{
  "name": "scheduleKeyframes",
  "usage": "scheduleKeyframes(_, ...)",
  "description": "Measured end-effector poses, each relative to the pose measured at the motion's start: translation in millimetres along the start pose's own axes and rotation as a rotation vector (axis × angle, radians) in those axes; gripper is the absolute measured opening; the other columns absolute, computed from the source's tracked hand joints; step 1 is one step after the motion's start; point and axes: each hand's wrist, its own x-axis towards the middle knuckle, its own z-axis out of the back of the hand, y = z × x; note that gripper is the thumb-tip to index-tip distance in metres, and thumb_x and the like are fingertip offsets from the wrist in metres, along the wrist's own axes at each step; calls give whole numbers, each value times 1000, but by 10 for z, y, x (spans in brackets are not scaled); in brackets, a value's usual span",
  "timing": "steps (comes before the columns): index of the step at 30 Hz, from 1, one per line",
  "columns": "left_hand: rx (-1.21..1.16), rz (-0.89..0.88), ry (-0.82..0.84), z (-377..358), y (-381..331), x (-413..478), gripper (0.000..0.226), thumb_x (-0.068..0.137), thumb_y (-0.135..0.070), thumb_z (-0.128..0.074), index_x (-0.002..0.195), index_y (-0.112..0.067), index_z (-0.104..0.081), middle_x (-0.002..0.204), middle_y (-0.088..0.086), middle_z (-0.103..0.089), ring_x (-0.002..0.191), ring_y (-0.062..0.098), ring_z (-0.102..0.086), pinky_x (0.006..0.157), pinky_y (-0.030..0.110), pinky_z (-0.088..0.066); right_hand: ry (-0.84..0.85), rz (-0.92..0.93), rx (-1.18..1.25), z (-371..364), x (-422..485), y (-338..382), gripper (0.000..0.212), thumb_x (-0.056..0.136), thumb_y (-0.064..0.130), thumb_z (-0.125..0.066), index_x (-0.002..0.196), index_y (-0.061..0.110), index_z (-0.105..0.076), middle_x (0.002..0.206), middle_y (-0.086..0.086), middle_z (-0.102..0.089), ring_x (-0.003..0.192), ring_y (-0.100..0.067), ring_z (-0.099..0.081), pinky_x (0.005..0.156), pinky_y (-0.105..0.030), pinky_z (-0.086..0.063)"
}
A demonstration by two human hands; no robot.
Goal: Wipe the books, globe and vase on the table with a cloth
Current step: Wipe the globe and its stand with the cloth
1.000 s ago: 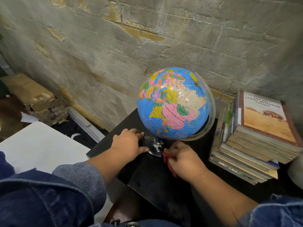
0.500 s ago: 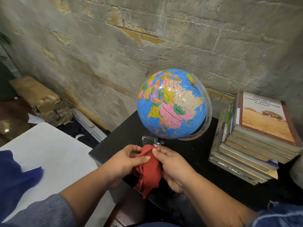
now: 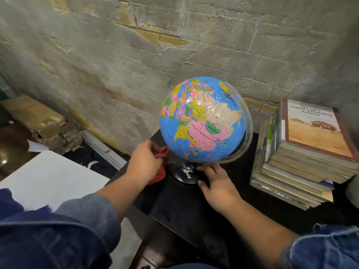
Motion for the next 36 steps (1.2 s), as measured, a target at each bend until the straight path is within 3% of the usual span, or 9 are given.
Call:
scheduleKeyframes(6, 77, -245, 99, -188, 97, 6, 34, 78, -56, -58, 105, -37, -55, 108, -10, -64, 103, 16, -61, 84, 43, -52, -60, 42, -107, -155, -69, -59, 53, 87, 25, -62, 138, 24, -48, 142, 3, -36, 131, -18, -38, 111, -23, -28)
scheduleKeyframes(12, 206, -411, 108, -206, 186, 116, 17, 82, -40, -64, 98, -37, -72, 105, -15, -65, 98, 16, -62, 78, 37, -52, -140, -5, -89, -220, -75, -30, 50, 84, 24, -64, 133, 25, -53, 136, 3, -41, 125, -17, -42, 107, -25, -33)
scheduleKeyframes(17, 483, -545, 76, -109, 322, 197, 16, 84, -37, -64, 92, -30, -76, 95, -2, -68, 94, 27, -62, 70, 35, -51, -192, 0, -62, -254, -100, -60, 48, 82, 23, -66, 129, 24, -57, 133, 1, -45, 123, -20, -47, 108, -30, -37)
scheduleKeyframes(21, 388, -563, 16, -129, 168, 85, 21, 89, -28, -58, 105, -25, -71, 111, -3, -66, 104, 27, -59, 76, 38, -46, -175, -2, -105, -263, -113, -67, 48, 86, 27, -62, 134, 25, -53, 137, 2, -43, 131, -16, -39, 113, -25, -26)
scheduleKeyframes(23, 506, -649, 118, -237, 68, -88, 31, 93, -27, -49, 121, -35, -61, 128, -13, -58, 116, 22, -50, 81, 37, -39, -180, 6, -107, -265, -108, -88, 48, 87, 27, -62, 134, 26, -53, 138, 2, -43, 132, -17, -39, 113, -28, -27)
scheduleKeyframes(25, 613, -611, 156, -273, 119, -168, 40, 94, -28, -41, 131, -41, -51, 139, -21, -46, 122, 17, -43, 85, 37, -37, -181, 18, -105, -274, -115, -104, 48, 88, 27, -62, 134, 26, -53, 139, 1, -43, 132, -18, -39, 112, -27, -26)
scheduleKeyframes(29, 680, -393, 46, -216, 217, -188, 44, 93, -26, -37, 134, -40, -47, 142, -20, -42, 120, 20, -41, 85, 40, -40, -199, 34, -132, -301, -120, -107, 47, 89, 27, -59, 135, 25, -52, 139, 1, -43, 129, -19, -41, 110, -27, -27)
scheduleKeyframes(33, 736, -565, 48, -406, 126, -399, 54, 90, -29, -39, 141, -42, -32, 147, -22, -32, 124, 20, -38, 82, 37, -34, -219, 43, -151, -321, -120, -104, 47, 88, 27, -59, 134, 24, -52, 137, 0, -43, 126, -20, -43, 110, -29, -30)
scheduleKeyframes(36, 747, -416, 45, -349, 170, -317, 56, 91, -28, -38, 144, -40, -28, 149, -21, -30, 124, 20, -36, 84, 39, -34, -216, 47, -147, -309, -121, -109, 47, 89, 28, -58, 135, 26, -51, 137, 2, -42, 127, -18, -42, 110, -30, -30)
